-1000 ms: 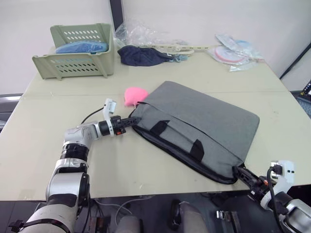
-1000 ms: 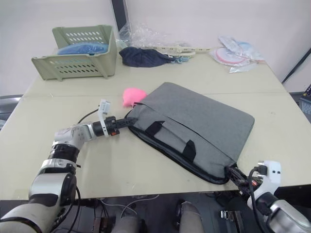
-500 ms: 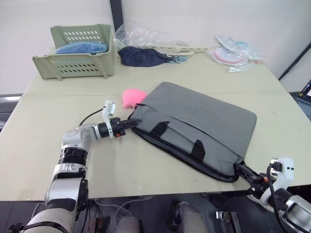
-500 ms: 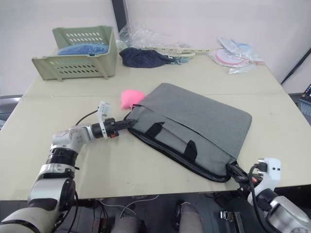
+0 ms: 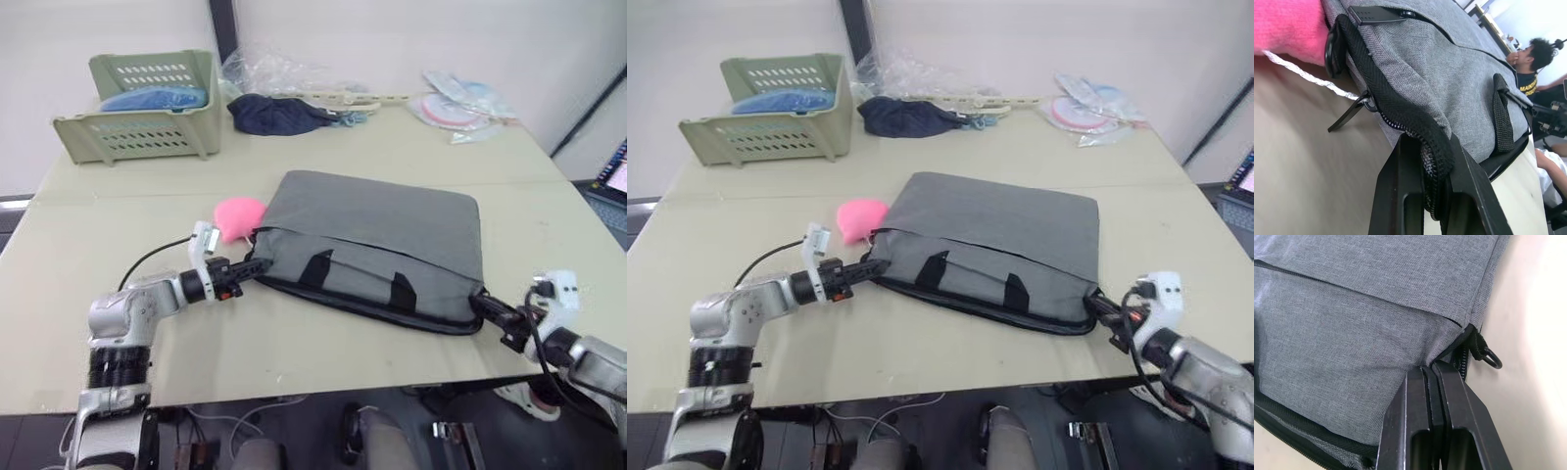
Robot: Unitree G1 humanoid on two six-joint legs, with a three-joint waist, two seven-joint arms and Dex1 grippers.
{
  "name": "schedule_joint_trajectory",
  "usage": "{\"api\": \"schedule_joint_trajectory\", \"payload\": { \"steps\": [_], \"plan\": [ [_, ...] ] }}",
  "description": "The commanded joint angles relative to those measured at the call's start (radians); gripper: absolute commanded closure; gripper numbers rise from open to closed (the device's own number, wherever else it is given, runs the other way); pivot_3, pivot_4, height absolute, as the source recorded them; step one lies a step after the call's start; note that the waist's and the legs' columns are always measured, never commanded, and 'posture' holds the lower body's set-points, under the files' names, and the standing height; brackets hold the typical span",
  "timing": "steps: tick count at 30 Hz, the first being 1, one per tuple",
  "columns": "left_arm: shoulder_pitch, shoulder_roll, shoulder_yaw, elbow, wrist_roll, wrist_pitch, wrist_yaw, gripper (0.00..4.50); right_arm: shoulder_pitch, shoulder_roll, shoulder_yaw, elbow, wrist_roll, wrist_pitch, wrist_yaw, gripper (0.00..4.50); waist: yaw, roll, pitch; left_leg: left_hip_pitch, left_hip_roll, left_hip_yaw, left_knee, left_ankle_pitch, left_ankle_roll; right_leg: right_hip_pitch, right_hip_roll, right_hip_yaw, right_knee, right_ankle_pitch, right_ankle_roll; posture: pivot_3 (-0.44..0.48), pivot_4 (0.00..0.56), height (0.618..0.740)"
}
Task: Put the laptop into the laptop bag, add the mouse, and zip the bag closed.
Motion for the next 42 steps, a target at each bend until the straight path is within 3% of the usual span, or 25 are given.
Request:
{"api": "schedule_joint_trajectory", "payload": {
  "steps": [1, 9, 15, 35, 36, 37, 41, 42],
  "plan": [
    [0.056, 0.004, 0.003, -0.117, -0.061, 0.082, 0.037, 4.50, -0.079, -0.036, 0.052, 0.071, -0.064, -0.028, 0.055, 4.48, 0.001, 0.002, 0.001, 0.000, 0.001, 0.000, 0.000, 0.000, -0.001, 0.000, 0.000, -0.001, 0.000, 0.000, 0.000, 0.000, 0.150, 0.740],
    [0.135, 0.001, 0.067, -0.234, -0.137, 0.148, 0.134, 4.50, -0.321, -0.051, 0.167, 0.192, -0.154, -0.055, 0.154, 4.48, -0.006, 0.009, 0.006, 0.000, 0.002, 0.001, 0.000, -0.001, -0.002, 0.000, 0.002, -0.001, 0.000, 0.000, 0.000, 0.000, 0.150, 0.740],
    [0.165, 0.021, 0.099, -0.254, -0.165, 0.152, 0.166, 4.50, -0.403, -0.030, 0.218, 0.201, -0.192, -0.044, 0.194, 4.48, -0.009, 0.017, 0.011, -0.001, 0.003, 0.001, 0.000, -0.001, -0.003, -0.001, 0.003, -0.001, 0.000, 0.000, 0.000, 0.000, 0.150, 0.740],
    [0.159, 0.029, 0.077, -0.223, -0.176, 0.110, 0.180, 4.50, -0.351, -0.024, 0.207, 0.130, -0.220, -0.028, 0.215, 4.48, -0.003, 0.018, 0.011, -0.001, 0.003, 0.001, 0.000, -0.001, -0.004, -0.001, 0.003, -0.001, -0.001, 0.000, 0.000, 0.000, 0.150, 0.740],
    [0.160, 0.027, 0.079, -0.223, -0.181, 0.111, 0.179, 3.66, -0.351, -0.024, 0.206, 0.132, -0.223, -0.030, 0.214, 4.50, -0.002, 0.018, 0.011, -0.001, 0.003, 0.001, 0.000, -0.001, -0.004, -0.001, 0.003, -0.001, -0.001, 0.000, 0.000, 0.000, 0.150, 0.740],
    [0.160, 0.026, 0.079, -0.223, -0.185, 0.112, 0.178, 3.42, -0.351, -0.023, 0.205, 0.134, -0.224, -0.031, 0.214, 4.50, -0.001, 0.018, 0.011, -0.001, 0.003, 0.001, 0.000, -0.001, -0.004, -0.001, 0.003, -0.001, -0.001, 0.000, 0.000, 0.000, 0.150, 0.740],
    [0.177, 0.054, 0.037, -0.243, -0.172, 0.116, 0.175, 1.62, -0.371, -0.022, 0.199, 0.156, -0.244, -0.041, 0.206, 4.50, 0.000, 0.019, 0.012, -0.001, 0.003, 0.001, 0.000, -0.001, -0.004, -0.001, 0.003, -0.001, -0.001, 0.000, 0.000, 0.000, 0.150, 0.740],
    [0.181, 0.058, 0.036, -0.245, -0.175, 0.115, 0.173, 1.62, -0.376, -0.023, 0.197, 0.159, -0.247, -0.042, 0.205, 4.50, 0.000, 0.019, 0.012, -0.001, 0.003, 0.001, 0.000, -0.001, -0.004, -0.001, 0.003, -0.001, -0.001, 0.000, 0.000, 0.000, 0.150, 0.740]
  ]
}}
